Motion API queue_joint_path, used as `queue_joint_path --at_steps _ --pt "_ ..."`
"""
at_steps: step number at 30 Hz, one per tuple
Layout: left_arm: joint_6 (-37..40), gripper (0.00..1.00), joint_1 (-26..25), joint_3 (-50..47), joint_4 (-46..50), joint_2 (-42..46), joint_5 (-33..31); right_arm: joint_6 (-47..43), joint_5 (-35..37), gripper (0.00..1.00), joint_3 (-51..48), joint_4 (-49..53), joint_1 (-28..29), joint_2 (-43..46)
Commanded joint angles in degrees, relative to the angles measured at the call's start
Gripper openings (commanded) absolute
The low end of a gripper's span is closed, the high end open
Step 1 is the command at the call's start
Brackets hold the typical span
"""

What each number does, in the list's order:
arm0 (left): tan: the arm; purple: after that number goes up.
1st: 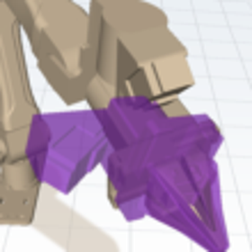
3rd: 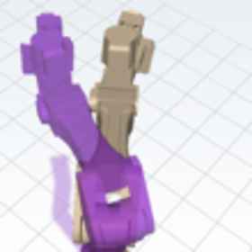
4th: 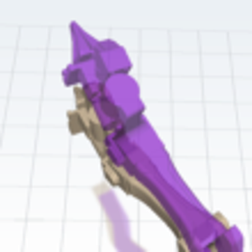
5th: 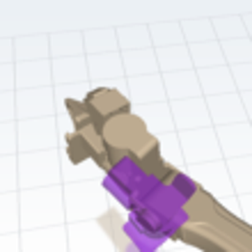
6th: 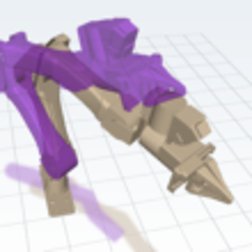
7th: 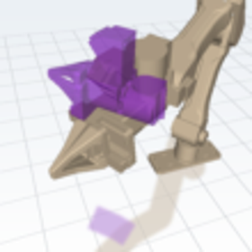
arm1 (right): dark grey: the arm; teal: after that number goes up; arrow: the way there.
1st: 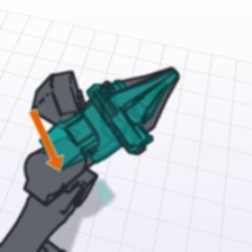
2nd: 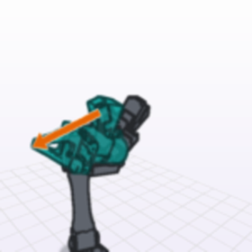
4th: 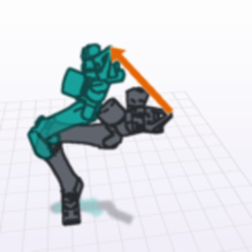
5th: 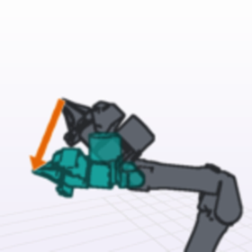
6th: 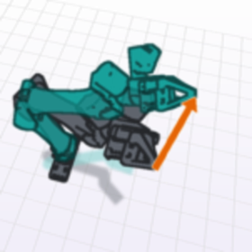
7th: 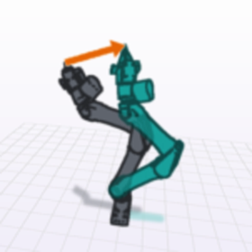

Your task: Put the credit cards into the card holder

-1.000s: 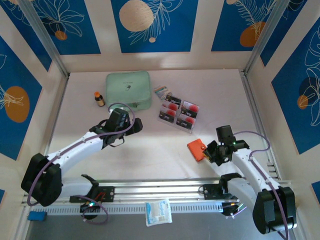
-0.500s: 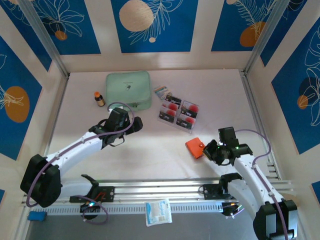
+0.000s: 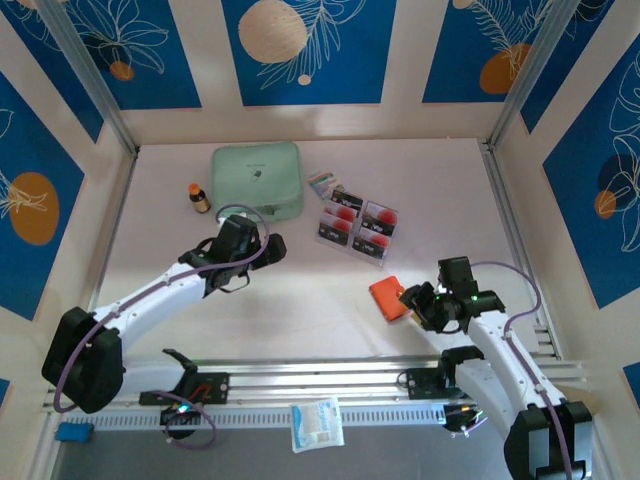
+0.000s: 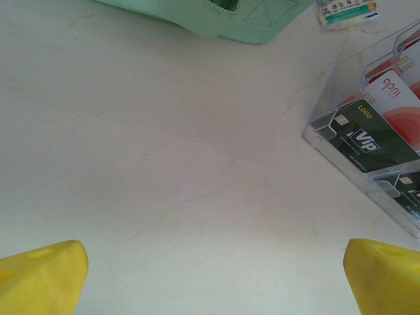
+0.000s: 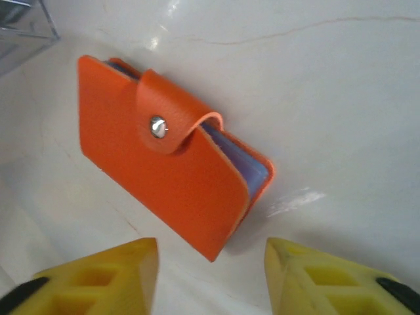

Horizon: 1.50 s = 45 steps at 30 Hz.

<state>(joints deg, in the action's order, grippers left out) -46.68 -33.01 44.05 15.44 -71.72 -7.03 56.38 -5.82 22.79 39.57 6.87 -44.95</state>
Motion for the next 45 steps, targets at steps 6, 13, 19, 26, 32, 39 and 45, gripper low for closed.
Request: queue_joint_path --at_steps 6,13,19,26,32,39,45 --pt "-0.86 1.0 -0.98 3.01 1.08 -0.46 0.46 -0.94 0.02 0.55 -1.62 -1.96 -2.03 -2.56" --pt "-0.87 1.0 -1.45 3.5 1.61 -0.68 0.0 -2.59 -0.66 0.43 -0.75 -4.55 -2.47 -4.87" --pt "-0.93 1.0 -1.75 3.76 1.77 -0.98 -0.35 -3.33 -0.85 0.4 -0.76 -6.76 -2.65 -6.81" --pt "-0.86 1.0 -2.01 3.51 1.92 -1.67 -0.53 -4.9 -2.02 0.17 -1.26 -10.39 -2.72 -9.9" --pt "-1.55 1.0 -2.13 2.56 2.83 0.13 0.2 -7.33 -9.22 0.0 -0.05 -7.96 -2.69 -4.7" --pt "-4.58 1.0 -2.22 -1.83 1.23 8.85 2.68 -0.49 -21.25 0.0 1.4 -6.51 -0.2 8.56" --pt "-8.53 1.0 -2.14 -2.22 -5.78 9.16 8.24 12.28 -18.34 0.0 4.52 -20.09 9.01 9.33"
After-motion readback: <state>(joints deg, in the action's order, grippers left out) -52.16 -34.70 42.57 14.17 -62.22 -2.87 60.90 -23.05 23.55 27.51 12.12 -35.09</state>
